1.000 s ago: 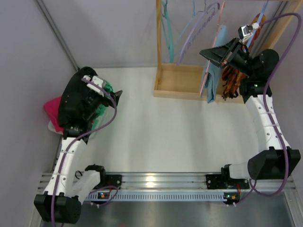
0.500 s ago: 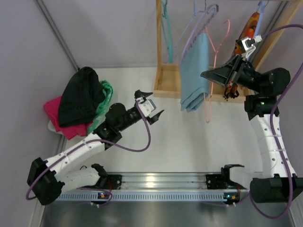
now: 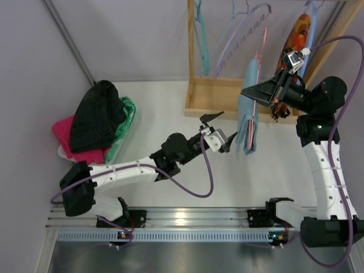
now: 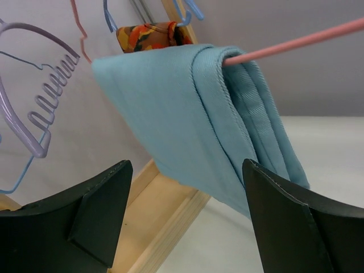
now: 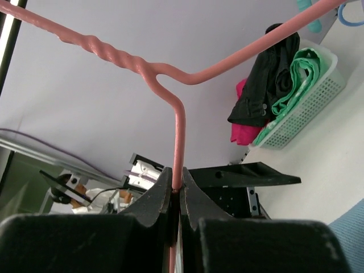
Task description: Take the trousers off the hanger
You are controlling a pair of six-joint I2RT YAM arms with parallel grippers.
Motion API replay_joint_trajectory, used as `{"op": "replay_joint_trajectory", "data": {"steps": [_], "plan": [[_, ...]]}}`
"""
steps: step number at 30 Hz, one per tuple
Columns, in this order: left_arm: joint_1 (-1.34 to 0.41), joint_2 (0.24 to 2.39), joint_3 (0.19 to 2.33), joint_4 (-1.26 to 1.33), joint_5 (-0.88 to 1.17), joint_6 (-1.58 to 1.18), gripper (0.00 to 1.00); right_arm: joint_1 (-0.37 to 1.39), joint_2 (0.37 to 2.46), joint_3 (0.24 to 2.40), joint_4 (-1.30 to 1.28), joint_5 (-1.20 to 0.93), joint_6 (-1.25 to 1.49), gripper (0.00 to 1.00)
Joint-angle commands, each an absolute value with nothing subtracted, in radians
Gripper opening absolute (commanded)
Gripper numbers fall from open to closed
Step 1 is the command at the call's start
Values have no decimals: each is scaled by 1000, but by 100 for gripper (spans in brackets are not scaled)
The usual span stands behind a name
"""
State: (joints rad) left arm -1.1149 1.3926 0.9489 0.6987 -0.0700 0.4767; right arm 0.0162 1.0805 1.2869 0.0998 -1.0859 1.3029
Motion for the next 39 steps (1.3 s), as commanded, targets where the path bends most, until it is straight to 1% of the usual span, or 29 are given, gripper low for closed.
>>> {"op": "replay_joint_trajectory", "data": {"steps": [1,5,11,18,26,32,39], "plan": [[-1121,1419,1035,868,-143,453,83,12,1028,1440,121,-1034,1167,0],[-1121,1463,1092,885,-201,344,83,12,1029,1456,46,-1012,1143,0],[-1126,1506,1095,933,-219,292,83,11,1054,1497,20,-999,1138,0],[-1134,1462,1063,937,-239,281,84,11,1081,1555,3,-947,1132,0],[-1169,1440,1029,939,-224,281,86,9,1092,1560,3,-943,1140,0],[-1181,1489,1069,969,-302,295,88,11,1091,1552,5,-954,1149,0],[-1181,1540,1104,1028,-318,287,89,11,1081,1539,12,-951,1155,0]]}}
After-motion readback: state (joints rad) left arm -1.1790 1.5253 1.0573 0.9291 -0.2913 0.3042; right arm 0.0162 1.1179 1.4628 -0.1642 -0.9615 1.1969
